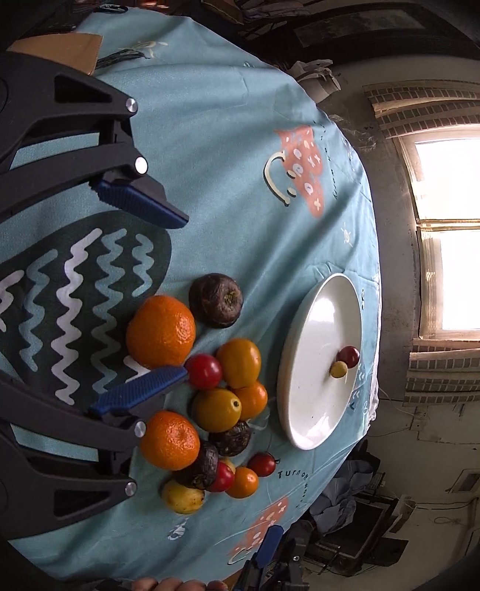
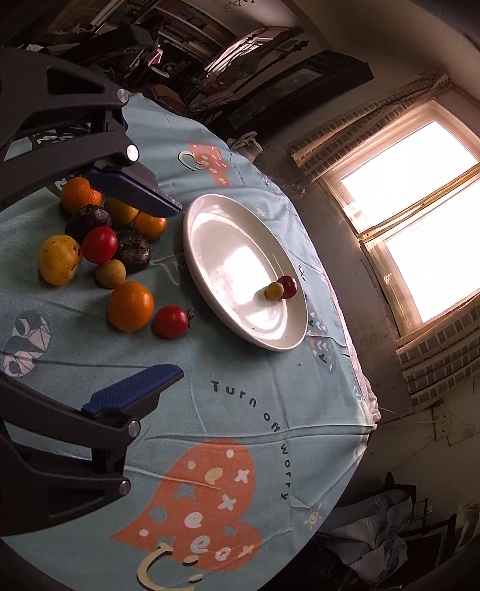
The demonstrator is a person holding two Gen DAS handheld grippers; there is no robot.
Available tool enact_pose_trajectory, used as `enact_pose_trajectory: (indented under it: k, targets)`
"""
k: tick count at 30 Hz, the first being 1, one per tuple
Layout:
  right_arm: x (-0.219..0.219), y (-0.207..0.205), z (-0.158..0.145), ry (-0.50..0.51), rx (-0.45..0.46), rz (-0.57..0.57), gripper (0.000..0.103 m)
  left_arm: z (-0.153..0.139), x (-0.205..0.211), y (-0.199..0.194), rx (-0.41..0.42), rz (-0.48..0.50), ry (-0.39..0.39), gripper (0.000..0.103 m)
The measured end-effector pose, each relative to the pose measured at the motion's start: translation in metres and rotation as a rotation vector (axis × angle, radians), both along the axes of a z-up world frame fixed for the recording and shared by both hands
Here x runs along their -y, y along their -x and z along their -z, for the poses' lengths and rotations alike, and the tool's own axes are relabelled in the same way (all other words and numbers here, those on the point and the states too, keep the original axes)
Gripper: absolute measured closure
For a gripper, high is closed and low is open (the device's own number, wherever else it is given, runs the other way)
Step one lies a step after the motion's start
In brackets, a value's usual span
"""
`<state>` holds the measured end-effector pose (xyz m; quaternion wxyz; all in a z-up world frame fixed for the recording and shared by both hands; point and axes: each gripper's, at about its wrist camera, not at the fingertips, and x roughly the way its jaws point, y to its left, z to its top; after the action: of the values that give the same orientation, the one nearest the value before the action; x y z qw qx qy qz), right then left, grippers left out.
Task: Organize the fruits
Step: 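Grasp a mandarin with the left tool while the right tool grasps an orange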
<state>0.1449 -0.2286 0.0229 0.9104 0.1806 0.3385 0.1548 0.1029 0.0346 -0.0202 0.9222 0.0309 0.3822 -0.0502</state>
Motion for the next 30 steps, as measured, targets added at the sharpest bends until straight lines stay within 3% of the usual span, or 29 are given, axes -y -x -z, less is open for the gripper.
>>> enact_pose_trajectory:
  k: [3,10,13,16,23,27,30]
  targets:
    - [-0.004,-0.001,0.002,0.024,-0.01,-0.007,0.021,0.003,0.01,0.0,-0.007,0.039,-0.033,0.024]
    - [-0.006,-0.003,0.004,0.038,-0.021,0.0,0.021,0.011,0.006,-0.007,-0.072,0.079,0.033,0.028]
    - [-0.006,-0.003,0.004,0.046,-0.022,0.0,0.021,0.016,0.007,-0.011,-0.102,0.097,0.059,0.037]
    - [-0.008,-0.004,0.005,0.058,-0.022,-0.003,0.021,0.023,0.009,-0.017,-0.144,0.112,0.082,0.056]
    - [-0.009,-0.004,0.009,0.059,-0.042,-0.012,0.021,0.02,0.005,-0.015,-0.118,0.074,0.082,0.056]
    - [-0.011,-0.008,0.021,0.05,-0.104,-0.043,0.021,0.014,-0.008,-0.013,-0.09,0.018,0.099,0.057]
    - [-0.008,-0.015,0.031,0.017,-0.149,-0.049,0.032,0.014,-0.013,-0.014,-0.098,0.003,0.11,0.057]
